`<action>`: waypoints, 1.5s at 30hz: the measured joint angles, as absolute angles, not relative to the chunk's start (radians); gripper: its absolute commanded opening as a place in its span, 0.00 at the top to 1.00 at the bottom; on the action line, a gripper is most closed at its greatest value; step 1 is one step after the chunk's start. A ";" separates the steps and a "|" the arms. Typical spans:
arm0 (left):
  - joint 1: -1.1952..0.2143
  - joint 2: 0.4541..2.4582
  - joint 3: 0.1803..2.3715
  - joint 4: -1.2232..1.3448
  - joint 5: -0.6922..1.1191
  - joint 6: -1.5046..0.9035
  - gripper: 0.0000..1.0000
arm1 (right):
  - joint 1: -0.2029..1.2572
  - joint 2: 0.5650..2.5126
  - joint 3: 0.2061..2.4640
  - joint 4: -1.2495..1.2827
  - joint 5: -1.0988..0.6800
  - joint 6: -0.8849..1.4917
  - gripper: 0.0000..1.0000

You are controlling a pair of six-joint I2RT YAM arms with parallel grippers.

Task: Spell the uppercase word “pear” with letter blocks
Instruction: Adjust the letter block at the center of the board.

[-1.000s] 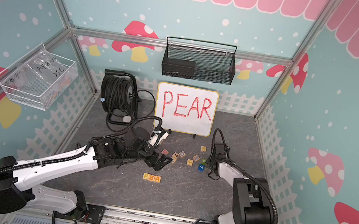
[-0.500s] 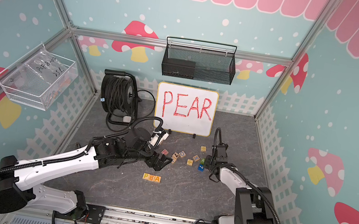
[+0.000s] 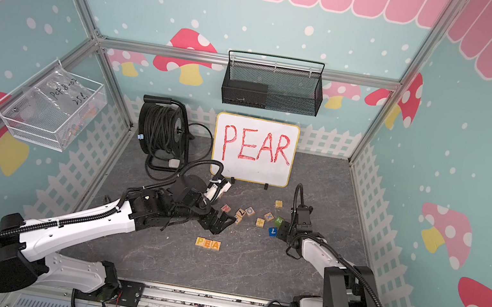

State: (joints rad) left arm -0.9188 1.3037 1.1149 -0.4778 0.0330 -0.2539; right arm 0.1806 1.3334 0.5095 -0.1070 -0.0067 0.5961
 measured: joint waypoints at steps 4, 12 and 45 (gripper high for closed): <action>-0.919 1.303 1.115 -0.478 0.033 -0.254 0.00 | 0.181 1.318 0.502 -0.108 -0.022 0.607 0.47; -0.921 1.303 1.115 -0.478 0.033 -0.254 0.00 | 0.181 1.271 0.498 -0.096 -0.078 0.630 0.48; -0.926 1.303 1.115 -0.482 0.004 -0.244 0.00 | 0.181 1.390 0.677 -0.177 0.056 0.299 0.49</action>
State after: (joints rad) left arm -0.9264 1.3033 1.1149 -0.4824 0.0040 -0.2443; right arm 0.1814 1.3899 0.6765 -0.1772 0.0563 0.2989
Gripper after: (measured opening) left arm 0.996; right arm 0.512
